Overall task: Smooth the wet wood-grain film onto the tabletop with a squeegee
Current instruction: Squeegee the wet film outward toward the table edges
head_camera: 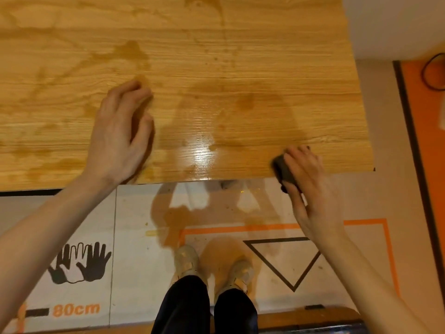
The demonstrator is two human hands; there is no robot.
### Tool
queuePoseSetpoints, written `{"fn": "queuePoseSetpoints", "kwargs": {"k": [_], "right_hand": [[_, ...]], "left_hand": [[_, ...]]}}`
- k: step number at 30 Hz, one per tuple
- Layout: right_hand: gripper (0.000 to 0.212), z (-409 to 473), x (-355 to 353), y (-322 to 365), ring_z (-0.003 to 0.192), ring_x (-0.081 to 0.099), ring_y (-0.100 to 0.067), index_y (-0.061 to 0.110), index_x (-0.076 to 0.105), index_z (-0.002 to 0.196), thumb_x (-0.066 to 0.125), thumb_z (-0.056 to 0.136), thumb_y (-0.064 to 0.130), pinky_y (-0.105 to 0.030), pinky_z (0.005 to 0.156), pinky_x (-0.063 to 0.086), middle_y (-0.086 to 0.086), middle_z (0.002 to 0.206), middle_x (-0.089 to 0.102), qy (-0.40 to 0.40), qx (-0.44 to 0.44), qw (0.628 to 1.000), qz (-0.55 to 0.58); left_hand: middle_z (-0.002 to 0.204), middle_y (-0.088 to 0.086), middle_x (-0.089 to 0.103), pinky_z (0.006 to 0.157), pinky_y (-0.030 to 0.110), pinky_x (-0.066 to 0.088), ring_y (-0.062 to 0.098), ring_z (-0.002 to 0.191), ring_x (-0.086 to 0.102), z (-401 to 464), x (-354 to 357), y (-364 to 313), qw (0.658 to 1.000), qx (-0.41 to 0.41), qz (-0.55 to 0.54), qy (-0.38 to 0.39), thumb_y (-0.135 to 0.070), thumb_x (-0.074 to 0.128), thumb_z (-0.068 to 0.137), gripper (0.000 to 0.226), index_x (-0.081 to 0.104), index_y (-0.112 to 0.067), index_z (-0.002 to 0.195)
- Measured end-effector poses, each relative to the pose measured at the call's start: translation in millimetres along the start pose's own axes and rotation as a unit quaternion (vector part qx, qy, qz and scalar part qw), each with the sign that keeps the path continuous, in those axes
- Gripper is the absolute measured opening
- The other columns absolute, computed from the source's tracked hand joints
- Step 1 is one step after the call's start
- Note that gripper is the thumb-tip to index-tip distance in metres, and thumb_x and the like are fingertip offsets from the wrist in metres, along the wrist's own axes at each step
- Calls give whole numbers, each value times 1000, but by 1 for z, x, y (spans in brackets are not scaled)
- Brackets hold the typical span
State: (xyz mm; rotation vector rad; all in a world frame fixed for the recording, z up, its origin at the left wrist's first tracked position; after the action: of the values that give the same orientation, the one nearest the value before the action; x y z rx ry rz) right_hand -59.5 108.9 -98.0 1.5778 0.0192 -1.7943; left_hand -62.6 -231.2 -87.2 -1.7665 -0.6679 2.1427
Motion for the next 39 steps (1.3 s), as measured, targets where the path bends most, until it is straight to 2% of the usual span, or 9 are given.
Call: {"fn": "queuePoseSetpoints", "kwargs": {"k": [5,11,15,18,21,26,32,36,39], "right_hand": [[43,8,9,33,146,26,-26,6,45,141,36,104,25,-55,118,24,-9,151,40,-72,167,983,-11],[46,48,82,151,143,33,-26,9,46,141,56,96,18,-42,121,20,-7,149,44,-19,41,997,-64],[59,48,58,111,139,40,-26,7,50,138,73,83,4,-44,118,26,-9,145,49,54,-10,996,-63],[43,34,10,46,143,33,-23,5,47,140,54,98,10,-49,118,26,-8,149,43,-12,143,989,-18],[44,34,5,45,147,23,-24,3,40,144,40,102,18,-50,120,20,-9,153,35,-57,265,962,-2],[48,81,77,144,144,28,-30,8,35,147,46,101,19,-50,121,17,-11,154,34,30,134,982,-129],[44,93,69,136,139,39,-31,3,50,137,58,95,12,-48,117,28,-12,146,46,74,27,996,-52],[43,74,12,43,147,23,-20,10,40,146,43,103,15,-45,123,14,-4,155,33,1,225,974,-31],[44,81,15,42,148,17,-22,10,35,148,36,105,20,-46,122,11,-5,157,28,-55,323,944,-27]], "left_hand": [[158,10,36,115,44,29,30,146,34,1,3,5,998,2,54,22,-34,43,104,47,45,-12,146],[158,8,36,113,44,29,28,145,34,0,3,3,998,7,56,25,-34,42,103,48,44,-13,146],[157,9,37,110,42,29,28,144,35,-1,4,5,998,17,53,22,-33,44,102,47,45,-13,145],[156,12,38,111,42,29,30,142,37,-1,4,5,999,11,49,20,-31,44,102,47,47,-9,143],[155,14,39,111,47,33,32,140,40,0,4,4,998,12,55,21,-30,42,103,45,48,-8,142],[154,15,41,110,49,35,34,141,41,-1,2,0,998,22,58,19,-28,41,105,42,48,-7,141],[153,15,41,110,53,37,35,139,42,-1,3,-1,998,22,60,18,-26,42,104,40,49,-8,139],[154,15,39,111,56,36,35,140,40,-2,3,0,998,17,49,23,-28,40,103,41,49,-8,139],[154,15,40,110,55,37,36,140,40,0,3,0,998,18,55,21,-27,41,102,41,50,-7,137]]}}
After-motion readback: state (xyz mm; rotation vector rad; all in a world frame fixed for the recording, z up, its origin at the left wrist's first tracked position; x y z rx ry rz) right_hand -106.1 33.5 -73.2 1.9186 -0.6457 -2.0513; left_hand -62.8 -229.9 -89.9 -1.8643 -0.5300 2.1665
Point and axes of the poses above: each hand's wrist, its own z-axis towards the middle knuckle, its own x-axis out of the palm, y = z × x, the point moved 5 cm from there along z, towards the middle knuckle
